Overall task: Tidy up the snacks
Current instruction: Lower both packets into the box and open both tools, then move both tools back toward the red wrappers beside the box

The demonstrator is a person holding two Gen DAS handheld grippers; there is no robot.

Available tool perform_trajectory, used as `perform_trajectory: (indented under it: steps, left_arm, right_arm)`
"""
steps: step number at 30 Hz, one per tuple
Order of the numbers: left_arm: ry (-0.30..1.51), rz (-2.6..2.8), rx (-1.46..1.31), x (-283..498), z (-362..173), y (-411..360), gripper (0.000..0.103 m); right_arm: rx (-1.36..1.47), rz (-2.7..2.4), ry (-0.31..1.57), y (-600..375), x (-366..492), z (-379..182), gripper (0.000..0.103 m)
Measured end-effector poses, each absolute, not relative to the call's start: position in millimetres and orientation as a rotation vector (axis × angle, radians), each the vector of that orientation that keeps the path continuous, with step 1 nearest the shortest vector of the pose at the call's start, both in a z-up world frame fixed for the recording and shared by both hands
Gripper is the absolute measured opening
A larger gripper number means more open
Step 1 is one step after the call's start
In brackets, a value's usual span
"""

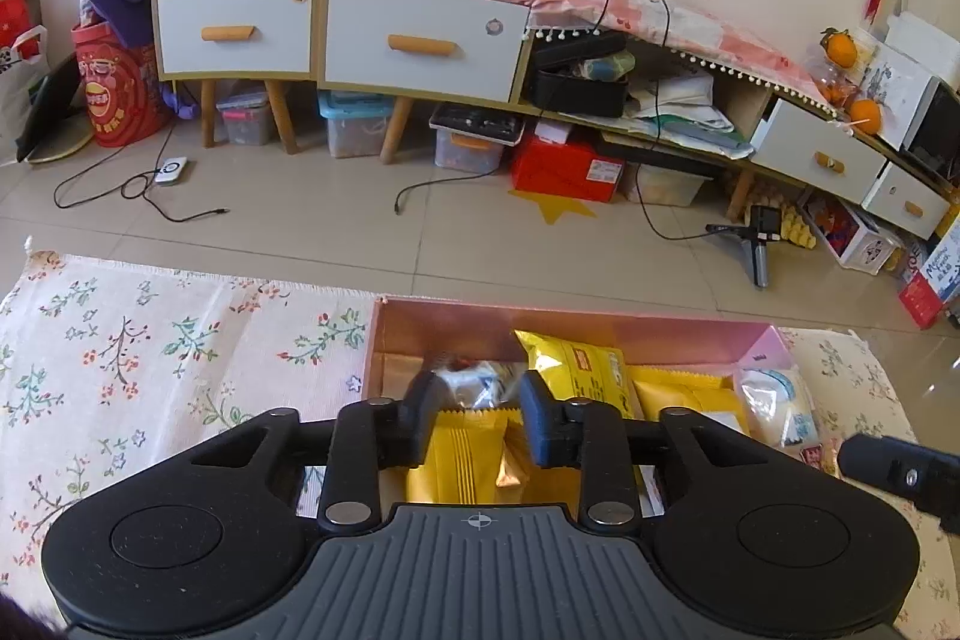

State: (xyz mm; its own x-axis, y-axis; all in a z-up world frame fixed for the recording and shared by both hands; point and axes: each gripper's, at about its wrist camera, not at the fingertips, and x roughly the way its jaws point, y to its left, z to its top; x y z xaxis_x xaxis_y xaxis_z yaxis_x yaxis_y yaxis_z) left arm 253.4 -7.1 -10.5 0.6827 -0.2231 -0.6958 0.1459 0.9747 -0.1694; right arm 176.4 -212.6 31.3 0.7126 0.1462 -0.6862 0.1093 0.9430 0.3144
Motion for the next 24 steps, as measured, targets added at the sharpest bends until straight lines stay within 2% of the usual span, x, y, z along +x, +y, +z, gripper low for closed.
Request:
perform_trajectory:
  steps: [5, 9, 14, 18, 24]
  left_arm:
    - [0.779, -0.217, -0.063, 234, -7, -8, 0.046]
    - [0.768, -0.228, -0.030, 212, -3, -8, 0.051]
    - [0.763, -0.240, 0.003, 186, 4, -7, 0.065]
    - [0.776, -0.257, 0.011, 168, 7, -6, 0.068]
    - [0.790, -0.262, -0.020, 139, 9, 1, 0.080]
  right_arm:
    - [0.347, 0.007, 0.779, -214, 171, 37, 0.053]
    - [0.330, 0.000, 0.774, -215, 163, 44, 0.060]
    - [0.312, -0.009, 0.771, -215, 150, 50, 0.072]
    - [0.290, -0.016, 0.773, -214, 139, 55, 0.080]
    - [0.264, -0.028, 0.784, -214, 119, 58, 0.089]
